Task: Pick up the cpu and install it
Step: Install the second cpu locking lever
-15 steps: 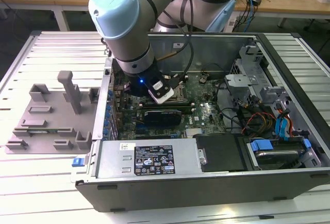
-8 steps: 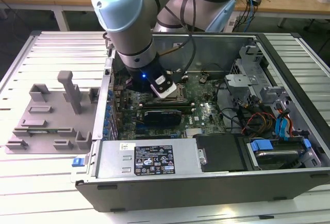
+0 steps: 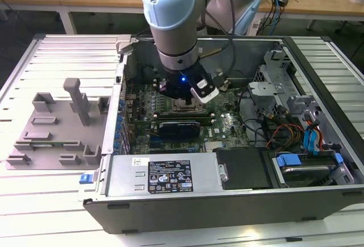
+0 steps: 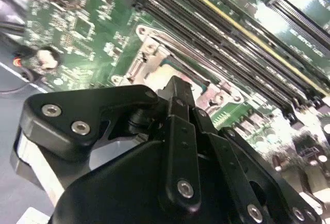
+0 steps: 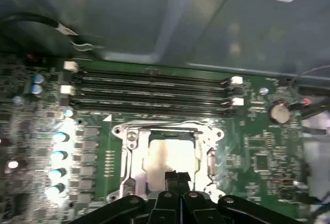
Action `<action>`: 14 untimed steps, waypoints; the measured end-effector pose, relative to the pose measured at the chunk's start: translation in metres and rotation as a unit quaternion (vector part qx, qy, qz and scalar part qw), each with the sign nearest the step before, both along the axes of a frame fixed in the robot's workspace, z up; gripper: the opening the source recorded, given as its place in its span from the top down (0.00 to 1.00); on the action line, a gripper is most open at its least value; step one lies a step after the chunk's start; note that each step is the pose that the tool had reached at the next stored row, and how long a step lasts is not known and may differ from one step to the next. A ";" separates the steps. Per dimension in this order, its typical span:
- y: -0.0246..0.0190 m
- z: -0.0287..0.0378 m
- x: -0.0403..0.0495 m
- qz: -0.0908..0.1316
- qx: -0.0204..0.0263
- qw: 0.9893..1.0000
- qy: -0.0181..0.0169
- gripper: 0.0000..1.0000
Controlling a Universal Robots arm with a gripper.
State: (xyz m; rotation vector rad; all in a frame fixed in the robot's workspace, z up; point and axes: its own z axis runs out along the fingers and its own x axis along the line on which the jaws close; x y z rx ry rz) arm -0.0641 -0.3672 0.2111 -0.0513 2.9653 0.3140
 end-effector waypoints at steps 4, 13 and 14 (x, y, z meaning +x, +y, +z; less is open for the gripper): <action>0.0009 0.0031 0.0020 0.000 -0.023 1.000 0.019 0.89; 0.0180 0.0220 0.0042 -0.001 -0.048 0.999 0.025 0.89; 0.0180 0.0223 0.0041 -0.001 -0.048 0.999 0.025 0.89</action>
